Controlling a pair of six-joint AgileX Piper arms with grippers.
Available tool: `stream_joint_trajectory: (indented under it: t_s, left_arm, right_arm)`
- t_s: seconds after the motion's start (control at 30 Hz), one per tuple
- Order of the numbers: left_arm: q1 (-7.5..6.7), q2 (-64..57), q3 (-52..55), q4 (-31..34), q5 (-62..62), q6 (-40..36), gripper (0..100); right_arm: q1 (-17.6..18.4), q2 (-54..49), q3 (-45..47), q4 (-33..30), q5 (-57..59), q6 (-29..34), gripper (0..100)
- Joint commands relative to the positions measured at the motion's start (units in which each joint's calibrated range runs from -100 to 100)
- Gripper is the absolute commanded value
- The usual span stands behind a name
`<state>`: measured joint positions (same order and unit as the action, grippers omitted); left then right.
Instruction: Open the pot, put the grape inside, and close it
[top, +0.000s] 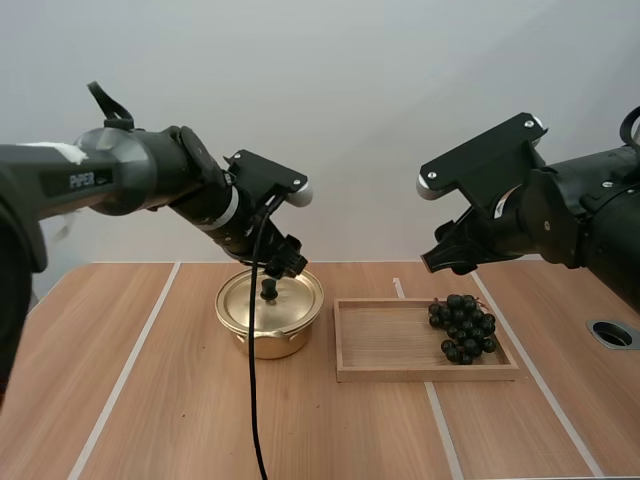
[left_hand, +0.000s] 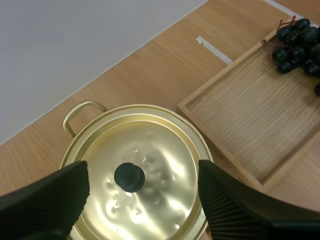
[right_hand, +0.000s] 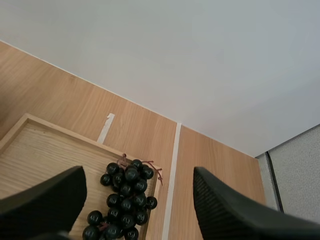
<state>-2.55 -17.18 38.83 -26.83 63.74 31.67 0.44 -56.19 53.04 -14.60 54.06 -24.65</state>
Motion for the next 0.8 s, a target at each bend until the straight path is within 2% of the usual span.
stream_joint_trajectory:
  t_s: [0.0,0.27,0.77]
  left_arm:
    - [-0.30,2.4,-3.9,0.1,5.0,-2.2,100]
    - [-0.30,8.4,-8.3,7.8,8.5,-6.7,100]
    - [-0.30,14.3,-8.3,7.9,7.4,-6.7,100]
  right_arm:
    - [0.1,-0.2,-0.4,-0.3,1.3,0.1,100]
    - [0.1,-0.2,-0.4,-0.3,1.3,0.1,100]
    - [0.1,-0.2,-0.4,-0.3,1.3,0.1,100]
